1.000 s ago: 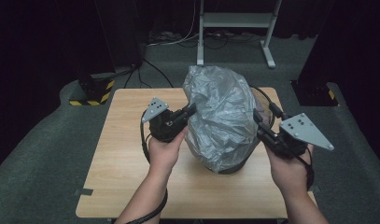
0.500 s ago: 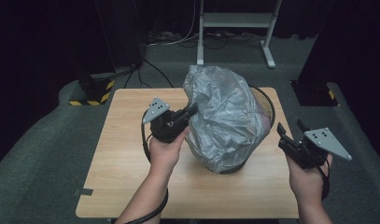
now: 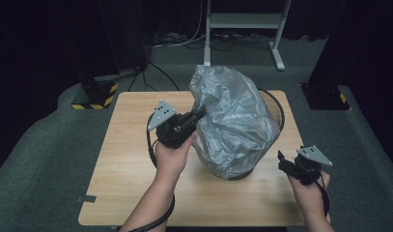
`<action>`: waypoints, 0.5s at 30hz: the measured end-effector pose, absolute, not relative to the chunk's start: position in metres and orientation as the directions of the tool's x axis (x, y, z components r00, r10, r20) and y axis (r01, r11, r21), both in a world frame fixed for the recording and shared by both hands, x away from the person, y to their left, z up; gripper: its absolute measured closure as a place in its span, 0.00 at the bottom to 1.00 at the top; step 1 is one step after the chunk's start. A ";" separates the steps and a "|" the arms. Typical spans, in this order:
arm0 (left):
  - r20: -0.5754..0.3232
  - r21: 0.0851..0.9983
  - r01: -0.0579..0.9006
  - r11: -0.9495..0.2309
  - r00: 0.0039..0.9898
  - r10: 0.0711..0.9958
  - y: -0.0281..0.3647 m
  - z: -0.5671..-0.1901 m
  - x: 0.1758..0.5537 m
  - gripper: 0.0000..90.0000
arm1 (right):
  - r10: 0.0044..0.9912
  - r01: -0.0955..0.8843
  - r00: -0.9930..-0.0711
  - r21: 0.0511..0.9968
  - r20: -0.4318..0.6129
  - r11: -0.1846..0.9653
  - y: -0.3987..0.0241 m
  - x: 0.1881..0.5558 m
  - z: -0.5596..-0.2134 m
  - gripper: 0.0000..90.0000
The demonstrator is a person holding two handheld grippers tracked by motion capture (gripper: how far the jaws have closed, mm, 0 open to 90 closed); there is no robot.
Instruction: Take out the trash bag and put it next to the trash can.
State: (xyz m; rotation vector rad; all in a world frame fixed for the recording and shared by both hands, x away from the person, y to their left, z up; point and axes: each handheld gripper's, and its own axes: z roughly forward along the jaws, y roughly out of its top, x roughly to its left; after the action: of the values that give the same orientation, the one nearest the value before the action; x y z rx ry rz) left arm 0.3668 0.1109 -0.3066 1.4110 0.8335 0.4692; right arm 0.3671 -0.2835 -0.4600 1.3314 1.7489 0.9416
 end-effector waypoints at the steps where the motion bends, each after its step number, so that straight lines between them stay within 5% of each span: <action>1: -0.219 0.975 0.182 0.132 0.646 0.732 0.110 -0.305 0.366 0.97 | 0.974 0.437 -0.195 0.878 -0.119 0.195 -0.283 0.367 -0.460 0.21; 15: -0.146 0.989 0.075 0.129 0.670 0.728 0.104 -0.267 0.360 0.98 | 0.973 0.561 -0.225 0.811 -0.043 0.165 -0.291 0.378 -0.506 0.19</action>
State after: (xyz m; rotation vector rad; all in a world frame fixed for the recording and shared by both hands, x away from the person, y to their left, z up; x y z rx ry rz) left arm 0.3600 0.1041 -0.2674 1.3806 0.7353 0.5422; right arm 0.3784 -0.2912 -0.5059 1.4501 1.8652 0.9165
